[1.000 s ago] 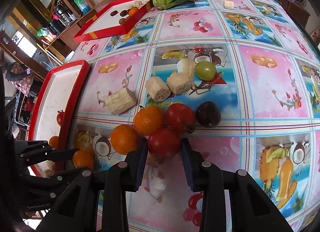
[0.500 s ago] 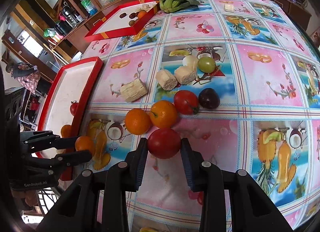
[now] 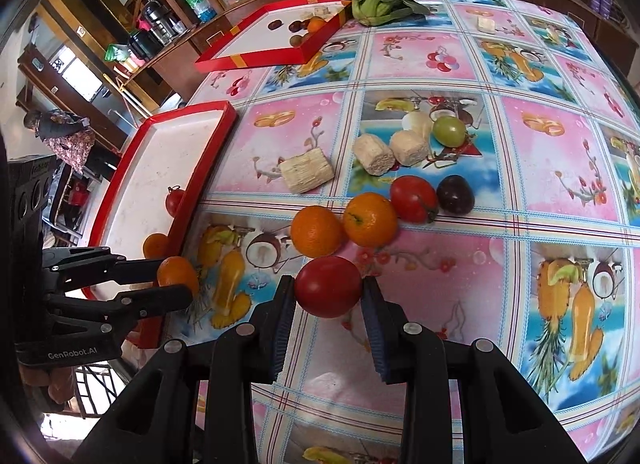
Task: Organize fruits
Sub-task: 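Carry the orange and tomato over the white tray with both tools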
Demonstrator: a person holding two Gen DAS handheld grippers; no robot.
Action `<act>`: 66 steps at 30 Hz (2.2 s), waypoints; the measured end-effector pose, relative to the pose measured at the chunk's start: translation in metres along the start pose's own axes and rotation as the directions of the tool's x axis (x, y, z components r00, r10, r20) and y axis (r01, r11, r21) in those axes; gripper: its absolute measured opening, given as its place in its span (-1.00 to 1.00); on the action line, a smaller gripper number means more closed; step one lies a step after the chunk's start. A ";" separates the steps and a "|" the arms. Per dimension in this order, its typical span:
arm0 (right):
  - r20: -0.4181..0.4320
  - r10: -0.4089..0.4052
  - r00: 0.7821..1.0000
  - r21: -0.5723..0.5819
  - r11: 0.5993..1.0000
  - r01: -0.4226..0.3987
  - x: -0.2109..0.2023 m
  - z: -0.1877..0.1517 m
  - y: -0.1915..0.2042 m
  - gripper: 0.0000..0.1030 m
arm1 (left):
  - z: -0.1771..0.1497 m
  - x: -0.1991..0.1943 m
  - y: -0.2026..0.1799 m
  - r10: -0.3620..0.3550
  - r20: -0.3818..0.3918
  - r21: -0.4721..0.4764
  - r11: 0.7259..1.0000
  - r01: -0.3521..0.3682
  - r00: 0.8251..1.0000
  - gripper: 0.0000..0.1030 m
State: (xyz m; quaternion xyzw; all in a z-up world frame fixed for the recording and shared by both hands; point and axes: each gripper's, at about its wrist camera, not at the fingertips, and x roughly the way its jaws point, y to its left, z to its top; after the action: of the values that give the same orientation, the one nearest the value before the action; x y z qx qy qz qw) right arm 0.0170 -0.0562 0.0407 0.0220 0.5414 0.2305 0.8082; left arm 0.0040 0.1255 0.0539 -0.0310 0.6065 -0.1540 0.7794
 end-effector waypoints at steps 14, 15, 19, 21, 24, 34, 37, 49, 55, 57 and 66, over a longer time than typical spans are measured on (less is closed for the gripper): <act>-0.003 0.026 1.000 -0.063 0.998 -0.026 0.005 0.005 0.028 -0.34 | -0.008 -0.015 0.016 0.023 0.025 -0.028 0.999 -0.022 0.999 -0.33; -0.004 0.028 1.000 -0.068 0.997 -0.028 0.005 0.006 0.030 -0.34 | -0.008 -0.016 0.017 0.025 0.026 -0.031 0.999 -0.024 0.999 -0.33; -0.007 0.035 0.999 -0.084 0.996 -0.036 0.008 0.008 0.039 -0.34 | -0.011 -0.020 0.025 0.029 0.033 -0.043 0.999 -0.027 0.999 -0.33; -0.010 0.039 0.999 -0.093 0.995 -0.040 0.010 0.009 0.044 -0.34 | -0.012 -0.022 0.029 0.029 0.037 -0.049 0.998 -0.028 0.999 -0.33; -0.014 0.042 0.999 -0.108 0.993 -0.043 0.013 0.011 0.052 -0.34 | -0.013 -0.025 0.035 0.031 0.041 -0.060 0.998 -0.028 0.999 -0.33; -0.022 0.058 0.998 -0.184 0.981 -0.061 0.023 0.029 0.088 -0.34 | -0.019 -0.048 0.079 0.046 0.079 -0.139 0.990 -0.035 0.996 -0.33; -0.018 0.067 0.998 -0.207 0.976 -0.069 0.027 0.036 0.101 -0.34 | -0.024 -0.057 0.104 0.063 0.093 -0.191 0.981 -0.045 0.994 -0.33; -0.065 0.111 0.992 -0.312 0.942 -0.125 0.051 0.059 0.161 -0.34 | -0.048 -0.048 0.137 0.045 0.059 -0.256 0.966 -0.028 0.997 -0.33; -0.116 0.119 0.986 -0.352 0.923 -0.153 0.076 0.053 0.192 -0.34 | -0.064 -0.036 0.136 0.026 0.028 -0.266 0.964 -0.018 0.999 -0.33; -0.125 0.112 0.986 -0.363 0.920 -0.150 0.085 0.053 0.199 -0.34 | -0.069 -0.034 0.138 0.016 0.023 -0.273 0.962 -0.009 1.000 -0.33; -0.166 0.062 0.984 -0.356 0.927 -0.118 0.122 0.052 0.201 -0.33 | -0.067 -0.034 0.141 0.000 0.043 -0.275 0.961 0.012 0.999 -0.33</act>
State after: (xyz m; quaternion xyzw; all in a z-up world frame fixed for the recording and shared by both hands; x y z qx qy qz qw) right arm 0.0303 0.1829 0.0141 -0.1208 0.5478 0.3648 0.7431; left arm -0.0388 0.2782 0.0350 -0.1441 0.6050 -0.0698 0.7799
